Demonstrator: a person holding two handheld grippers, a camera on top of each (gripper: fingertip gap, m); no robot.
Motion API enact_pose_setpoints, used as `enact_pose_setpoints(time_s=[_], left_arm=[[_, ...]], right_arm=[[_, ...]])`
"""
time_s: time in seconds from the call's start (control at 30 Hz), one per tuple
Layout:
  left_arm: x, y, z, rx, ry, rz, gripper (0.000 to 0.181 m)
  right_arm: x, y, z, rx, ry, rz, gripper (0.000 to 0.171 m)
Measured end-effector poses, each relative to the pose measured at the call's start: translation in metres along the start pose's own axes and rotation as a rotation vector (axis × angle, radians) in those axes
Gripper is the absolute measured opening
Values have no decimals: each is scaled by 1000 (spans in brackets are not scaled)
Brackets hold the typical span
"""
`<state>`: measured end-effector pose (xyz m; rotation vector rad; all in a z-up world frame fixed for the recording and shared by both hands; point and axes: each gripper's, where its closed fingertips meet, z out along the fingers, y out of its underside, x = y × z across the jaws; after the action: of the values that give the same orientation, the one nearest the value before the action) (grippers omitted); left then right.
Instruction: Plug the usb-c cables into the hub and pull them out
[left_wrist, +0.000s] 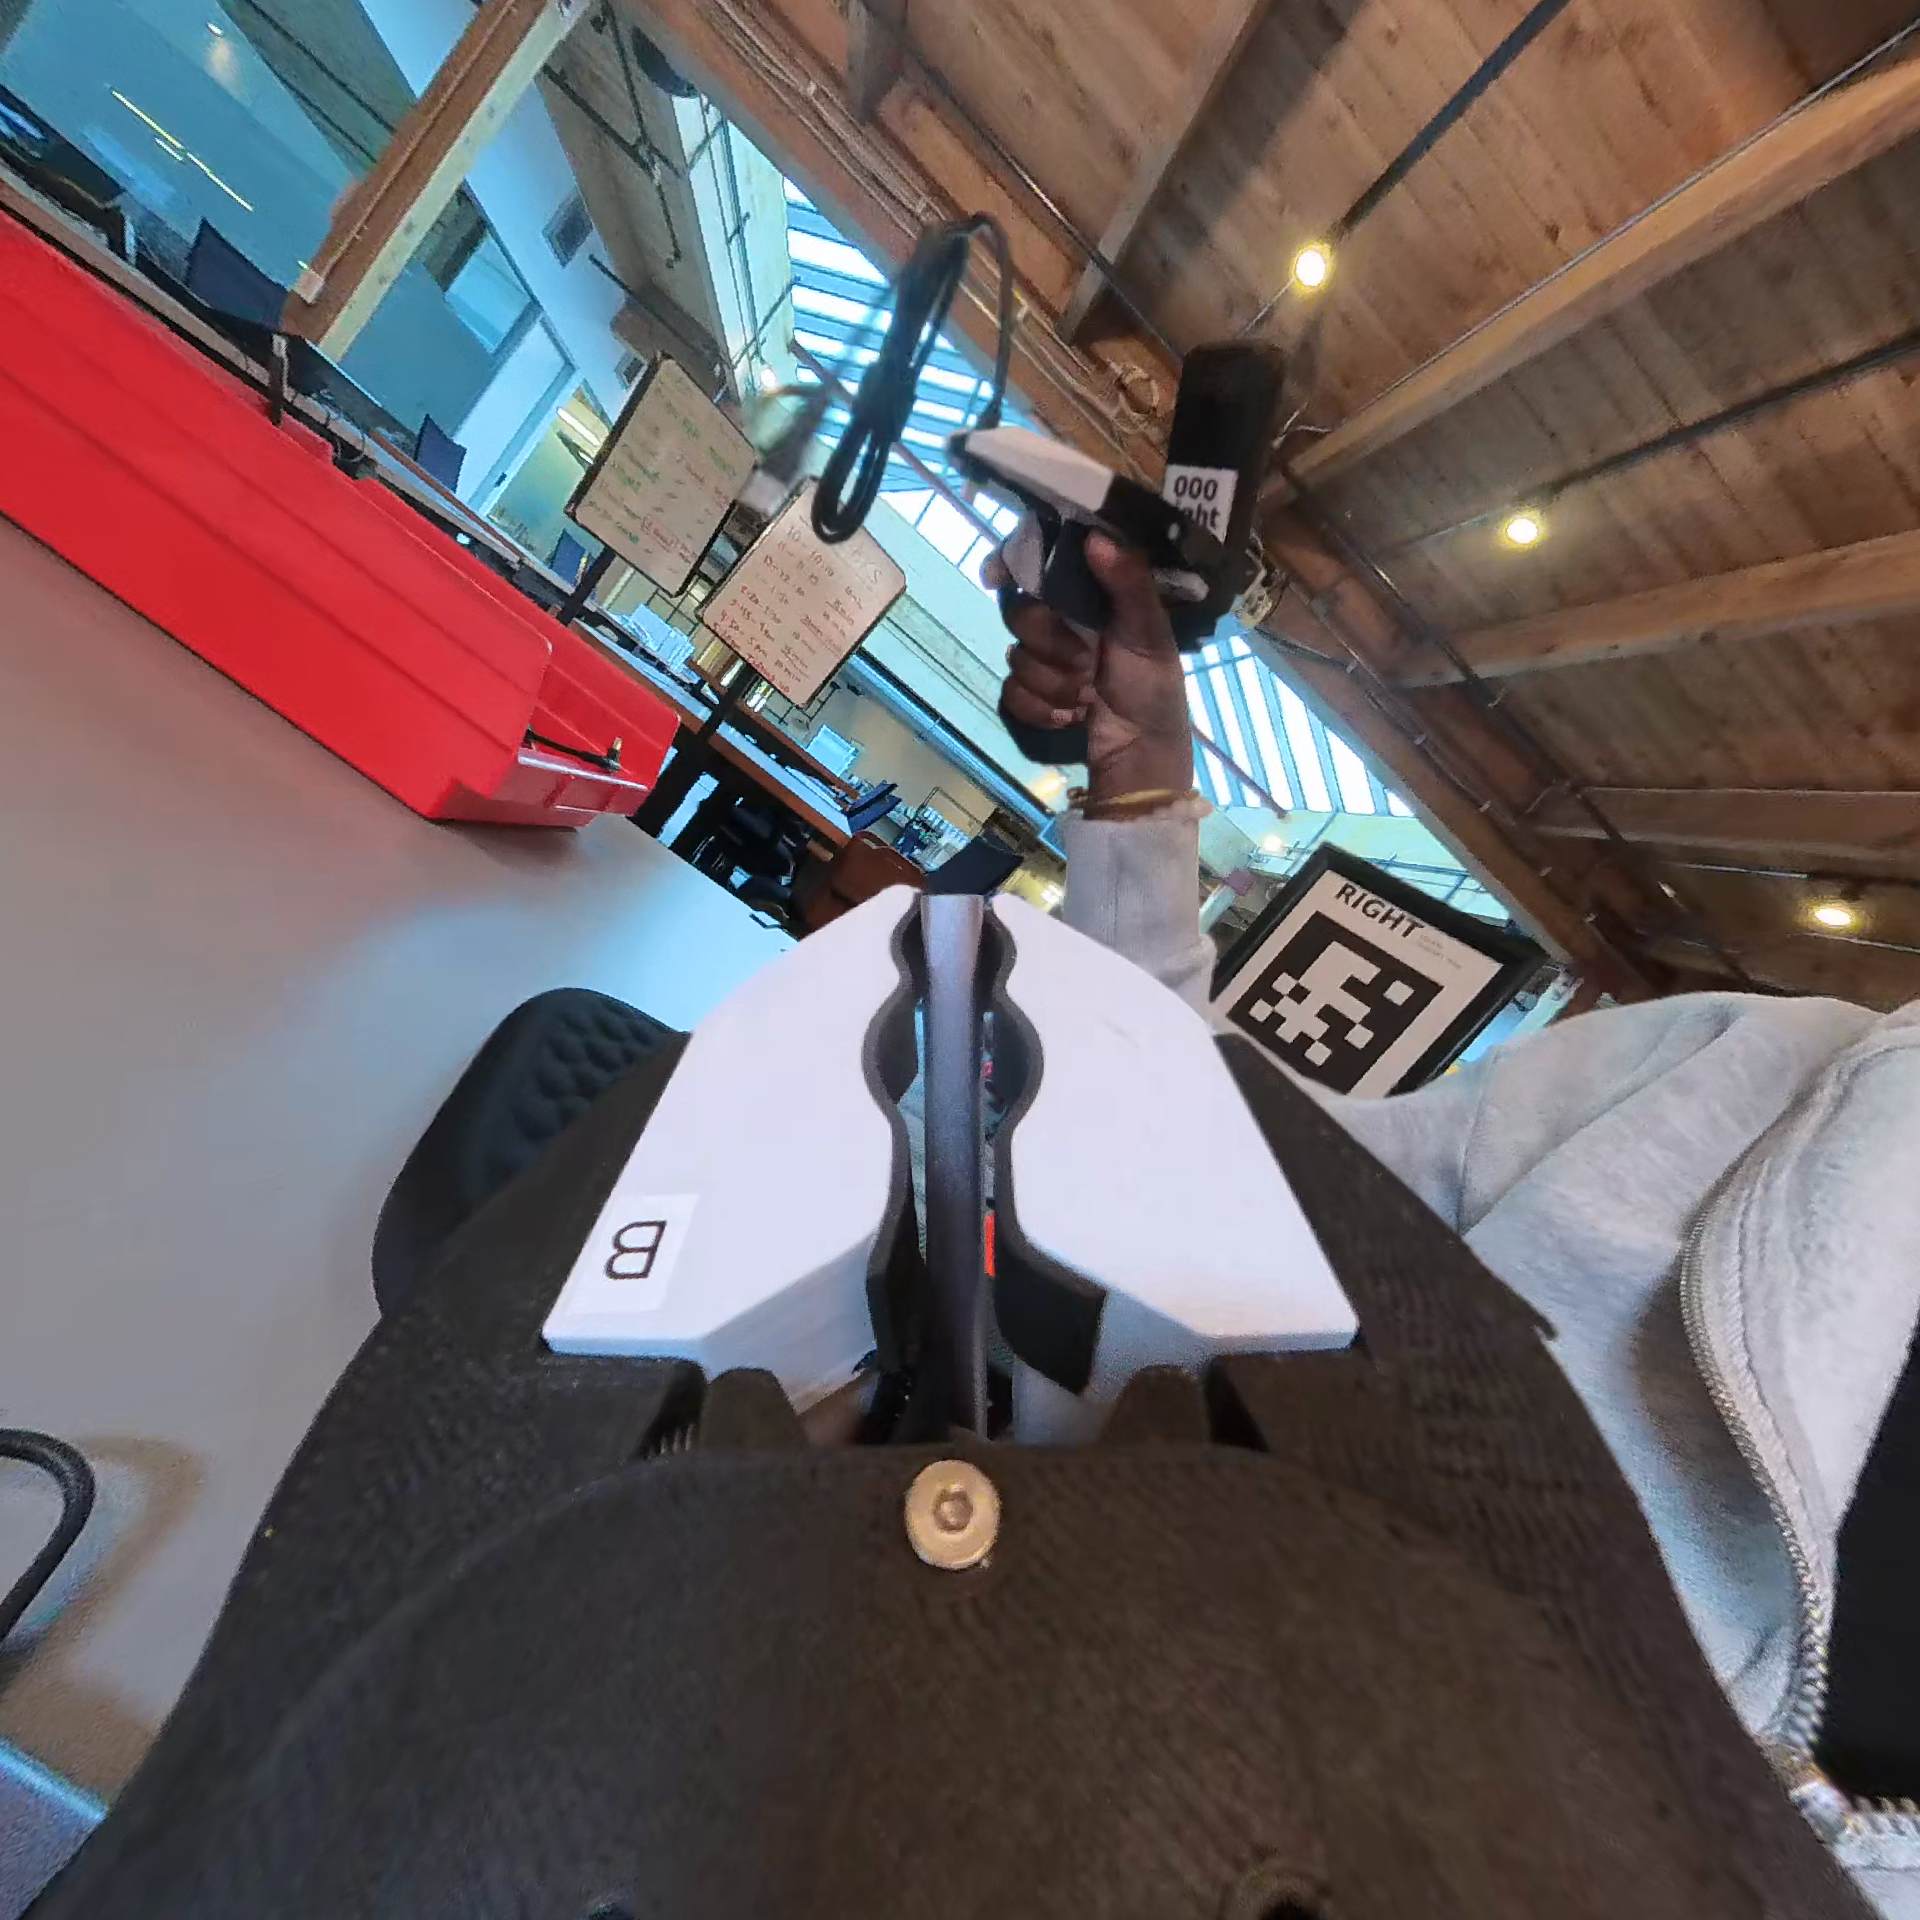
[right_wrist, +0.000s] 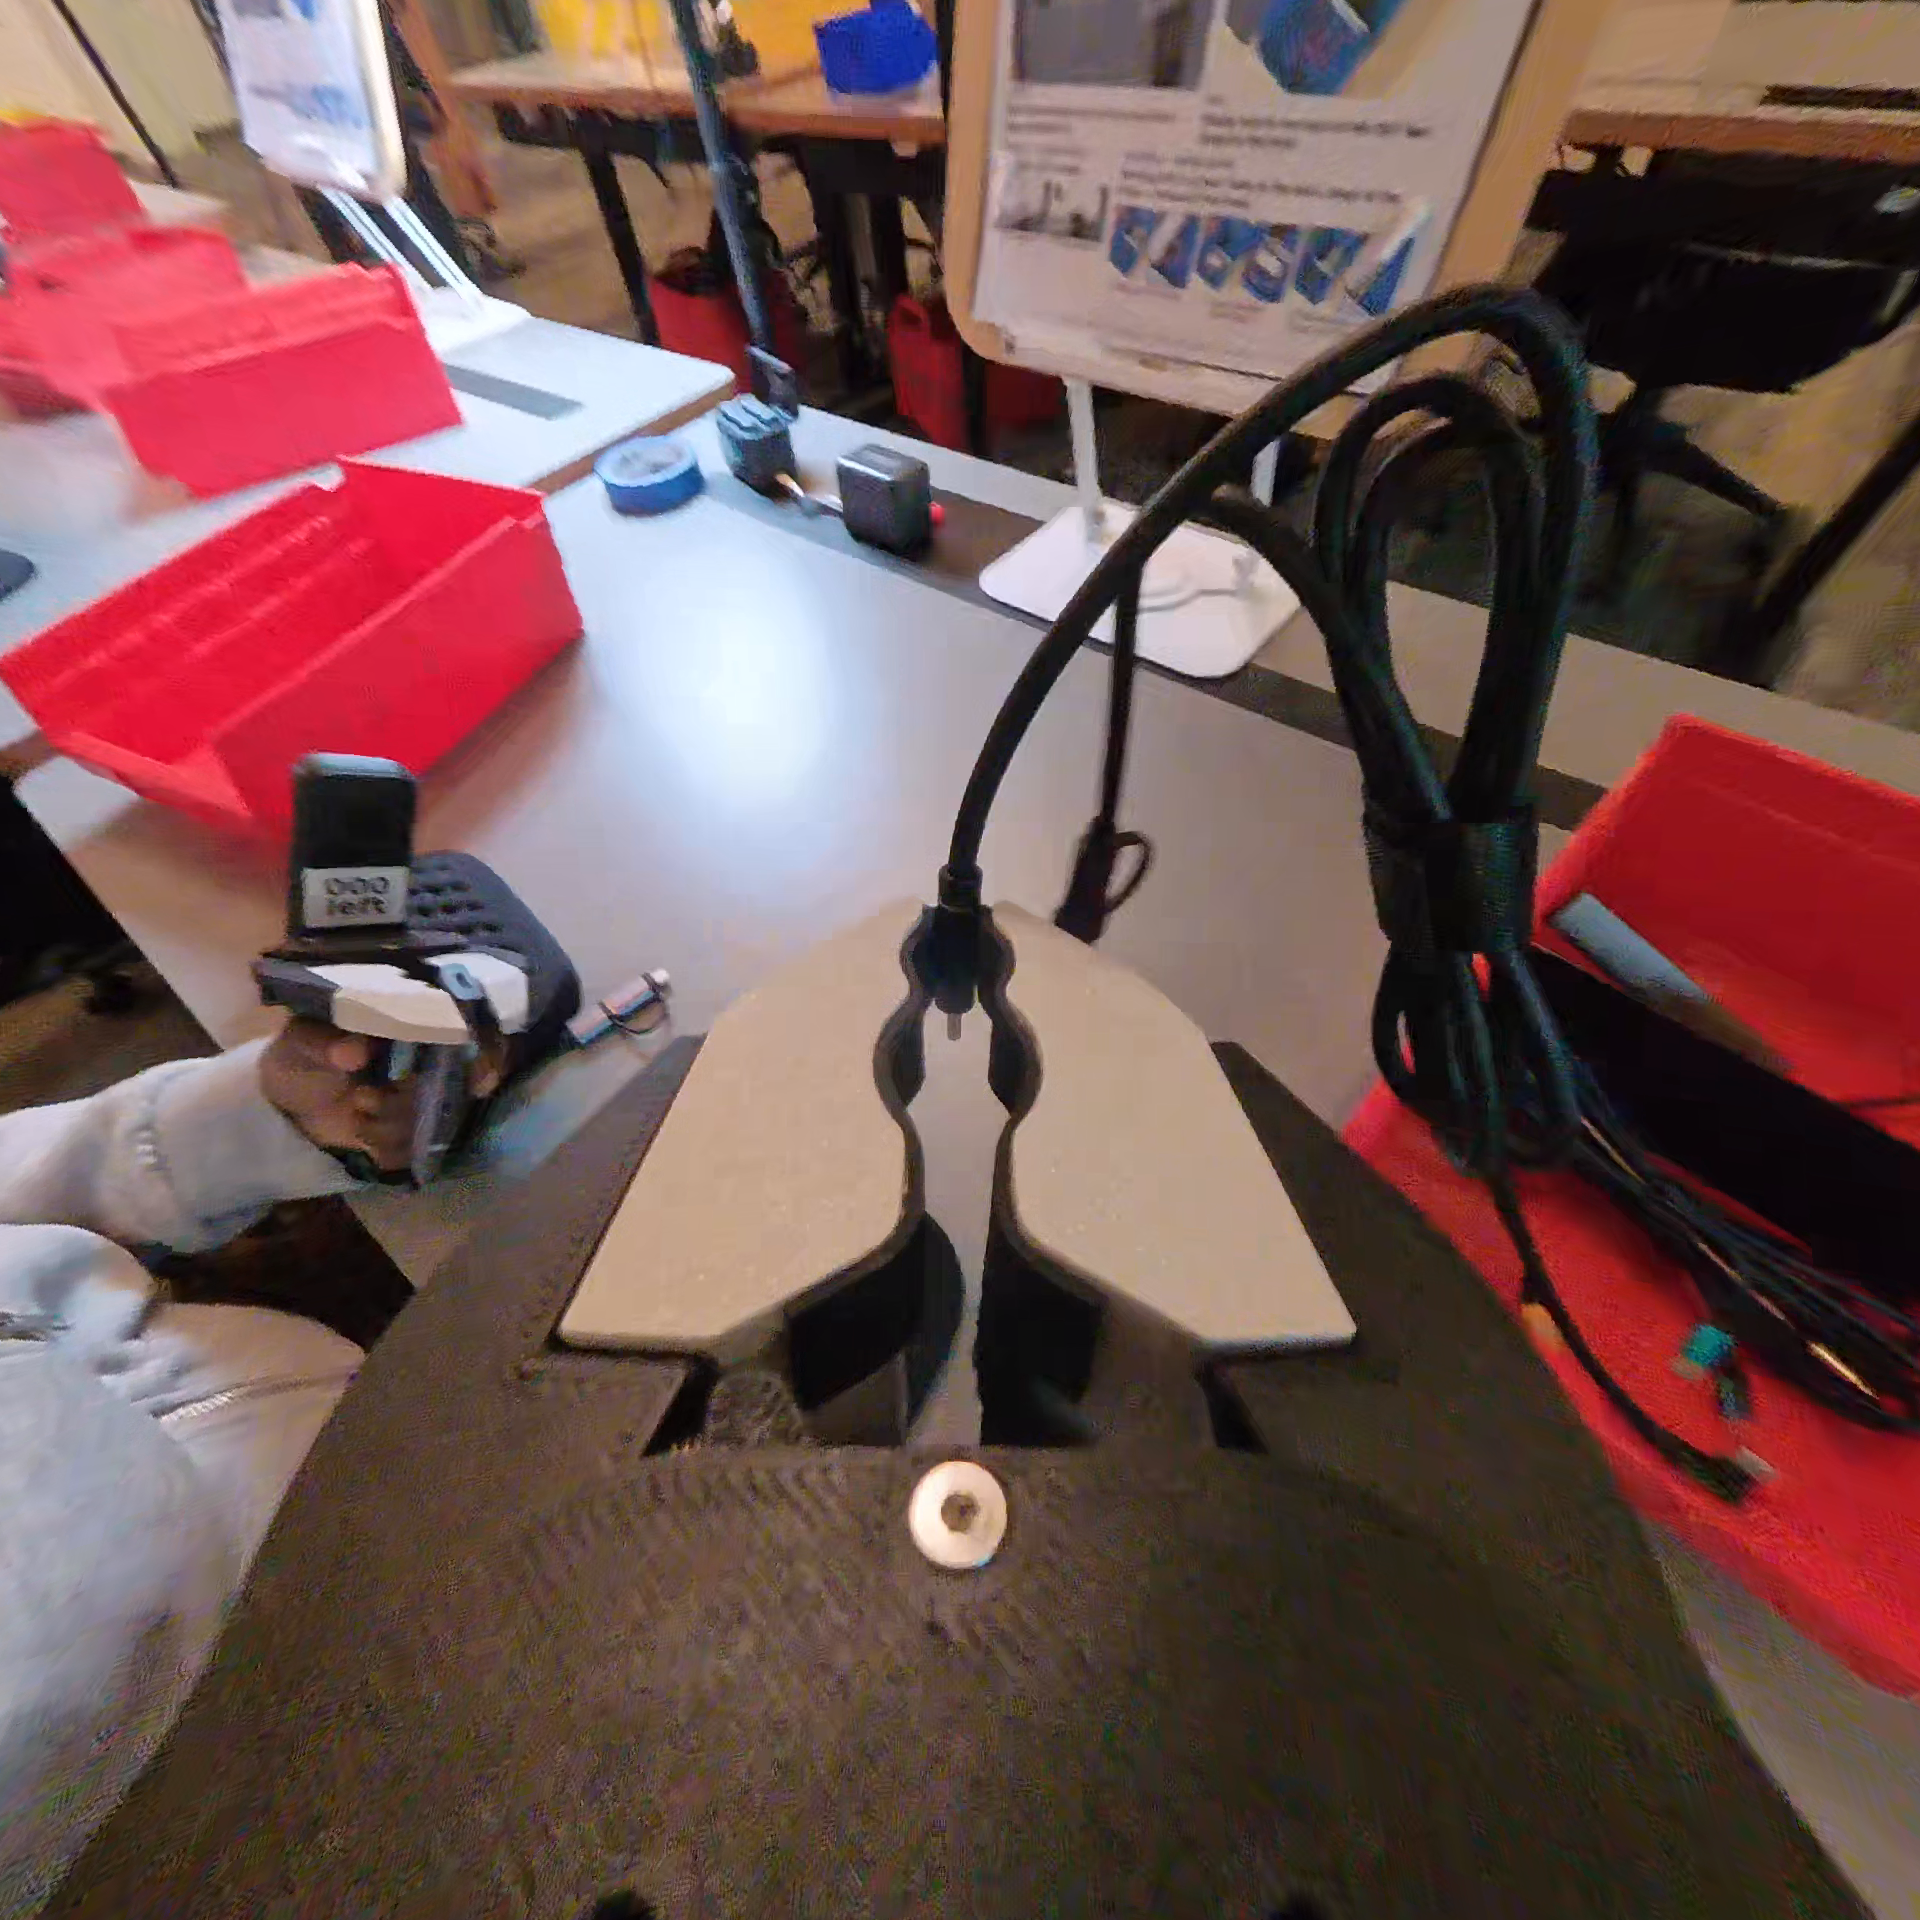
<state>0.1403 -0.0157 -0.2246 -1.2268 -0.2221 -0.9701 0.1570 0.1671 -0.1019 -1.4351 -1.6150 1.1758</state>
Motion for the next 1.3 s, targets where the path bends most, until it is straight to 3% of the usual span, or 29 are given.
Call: enact_pose_setpoints(time_s=[0.27,0.53,0.73,0.97,1.07,1.1,1.17,1.3], left_arm=[[7,-28,-20,16,-31,217,10],[6,-32,-25,53,-14,191,10],[4,-37,-28,83,-11,159,9],[5,-35,-27,72,-5,161,10],[5,-35,-28,77,-3,154,9],[5,-36,-28,77,-3,153,9],[4,-35,-28,75,-4,152,10],[3,-35,-27,71,-5,146,9]], right_arm=[[122,39,-29,-369,306,-11,7],[166,109,-27,-812,112,-58,7],[200,143,-5,-1070,134,-175,10],[242,176,21,-1166,331,-242,19],[243,181,17,-1200,335,-240,53],[240,176,19,-1168,317,-227,67],[236,153,26,-1035,295,-215,78],[214,94,57,-670,193,-219,68]])
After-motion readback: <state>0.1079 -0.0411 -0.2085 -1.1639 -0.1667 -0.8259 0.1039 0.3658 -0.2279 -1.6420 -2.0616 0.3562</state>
